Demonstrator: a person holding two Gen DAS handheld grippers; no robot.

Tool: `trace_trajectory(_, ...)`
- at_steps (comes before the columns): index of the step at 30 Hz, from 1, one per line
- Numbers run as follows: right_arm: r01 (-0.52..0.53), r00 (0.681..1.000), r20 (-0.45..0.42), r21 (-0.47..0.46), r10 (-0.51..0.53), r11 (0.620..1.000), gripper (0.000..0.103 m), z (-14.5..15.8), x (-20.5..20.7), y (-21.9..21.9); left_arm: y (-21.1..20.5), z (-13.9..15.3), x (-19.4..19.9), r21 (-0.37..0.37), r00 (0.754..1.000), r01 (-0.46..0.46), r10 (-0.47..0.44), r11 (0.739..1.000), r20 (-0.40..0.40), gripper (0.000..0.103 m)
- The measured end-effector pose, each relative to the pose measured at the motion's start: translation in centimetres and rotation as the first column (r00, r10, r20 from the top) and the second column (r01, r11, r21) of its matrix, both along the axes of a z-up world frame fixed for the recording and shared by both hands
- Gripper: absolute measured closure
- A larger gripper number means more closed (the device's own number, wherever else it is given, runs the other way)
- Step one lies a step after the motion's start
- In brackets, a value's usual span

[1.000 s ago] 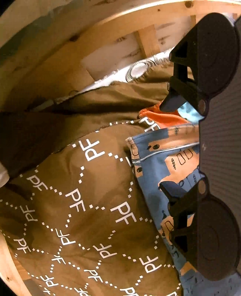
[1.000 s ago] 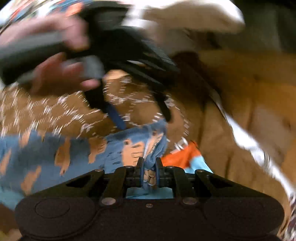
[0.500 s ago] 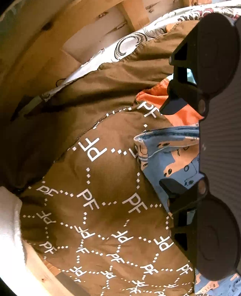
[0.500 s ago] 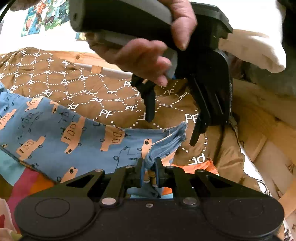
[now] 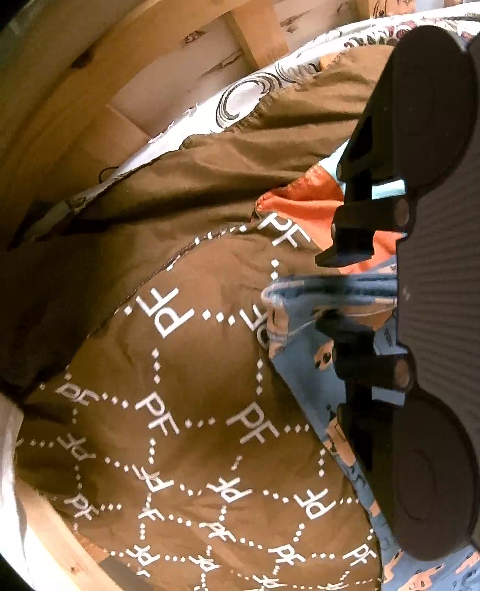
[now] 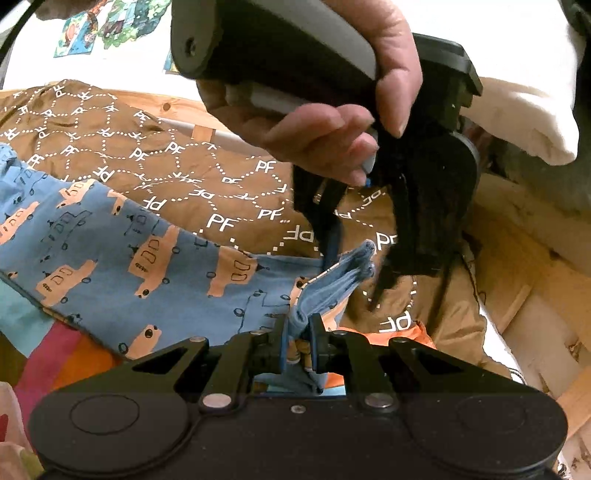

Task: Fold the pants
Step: 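Hold the cuff with the right tool while the left tool pinches the leg beside it, then hold the stacked cuffs with both tools, pinching them together side by side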

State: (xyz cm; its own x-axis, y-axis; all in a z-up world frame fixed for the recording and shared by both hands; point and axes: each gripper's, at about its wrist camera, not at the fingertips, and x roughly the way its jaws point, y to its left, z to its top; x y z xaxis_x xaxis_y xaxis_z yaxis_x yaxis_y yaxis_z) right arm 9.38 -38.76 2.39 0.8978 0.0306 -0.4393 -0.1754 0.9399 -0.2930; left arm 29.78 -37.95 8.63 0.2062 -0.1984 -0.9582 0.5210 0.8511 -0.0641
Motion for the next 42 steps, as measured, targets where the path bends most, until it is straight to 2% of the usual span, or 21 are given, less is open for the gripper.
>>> trace_trajectory(2,-0.004,1.0,0.006,-0.005,0.004,1.0,0.091,0.2,-0.2,0.2,0.9,0.4,-0.1,-0.016,1.0,-0.013,0.013,1.0,0.019,0.085)
trace_trajectory(4,-0.008,1.0,0.017,-0.011,0.008,1.0,0.091,0.4,-0.4,0.5,2.0,0.8,-0.3,-0.04,0.999,-0.014,0.015,0.999,0.039,0.088)
trace_trajectory(7,-0.019,0.999,0.033,-0.012,0.019,1.0,0.091,0.9,-0.9,1.0,5.0,1.6,-0.3,-0.143,0.999,-0.028,0.031,0.989,0.024,0.088)
trace_trajectory(9,-0.039,0.998,0.047,-0.013,0.04,0.999,0.091,1.3,-1.4,1.6,7.8,2.0,-0.4,-0.221,0.999,-0.051,0.052,0.974,0.0,0.088)
trace_trajectory(13,-0.104,0.993,0.052,-0.003,0.104,0.995,0.091,2.2,-2.3,3.4,13.3,2.2,-0.6,-0.309,0.997,-0.083,0.077,0.947,-0.03,0.088)
trace_trajectory(20,-0.233,0.972,-0.014,0.003,0.234,0.972,0.091,1.7,-2.4,7.9,22.3,-0.2,-0.7,-0.381,0.987,-0.16,0.147,0.911,-0.062,0.088)
trace_trajectory(25,-0.311,0.947,-0.081,0.021,0.312,0.95,0.091,0.4,-1.9,11.9,27.0,-2.7,-1.2,-0.407,0.99,-0.139,0.139,0.903,-0.03,0.088)
trace_trajectory(30,-0.358,0.923,-0.15,0.009,0.355,0.934,0.091,-1.5,-1.0,15.0,29.9,-5.3,-0.9,-0.433,0.991,-0.126,0.13,0.893,-0.021,0.088)
trace_trajectory(31,-0.365,0.918,-0.169,-0.002,0.36,0.931,0.091,-1.9,-0.7,15.6,30.3,-5.6,-0.9,-0.443,0.993,-0.113,0.119,0.889,-0.014,0.087)
trace_trajectory(33,-0.382,0.908,-0.201,-0.03,0.369,0.924,0.091,-2.5,-0.2,16.4,30.9,-6.0,-1.0,-0.463,0.995,-0.089,0.101,0.882,0.0,0.078)
trace_trajectory(35,-0.409,0.892,-0.239,-0.067,0.383,0.91,0.088,-2.8,0.1,16.9,31.6,-6.4,-1.0,-0.492,0.996,-0.067,0.083,0.868,0.011,0.047)
trace_trajectory(37,-0.46,0.868,-0.264,-0.11,0.42,0.881,0.081,-2.8,0.1,17.2,32.2,-6.6,-1.0,-0.517,0.996,-0.053,0.08,0.854,0.029,0.038)
trace_trajectory(39,-0.504,0.85,-0.268,-0.164,0.453,0.848,0.071,-2.7,-0.4,17.5,32.6,-6.9,-0.9,-0.538,0.997,-0.04,0.073,0.842,0.04,0.034)
trace_trajectory(40,-0.507,0.85,-0.265,-0.176,0.455,0.844,0.066,-2.6,-0.6,17.7,32.8,-7.0,-0.9,-0.547,0.997,-0.029,0.064,0.836,0.046,0.031)
trace_trajectory(42,-0.485,0.86,-0.268,-0.16,0.435,0.86,0.065,-2.5,-0.5,17.7,33.3,-7.3,-0.8,-0.555,0.997,-0.015,0.054,0.832,0.054,0.03)
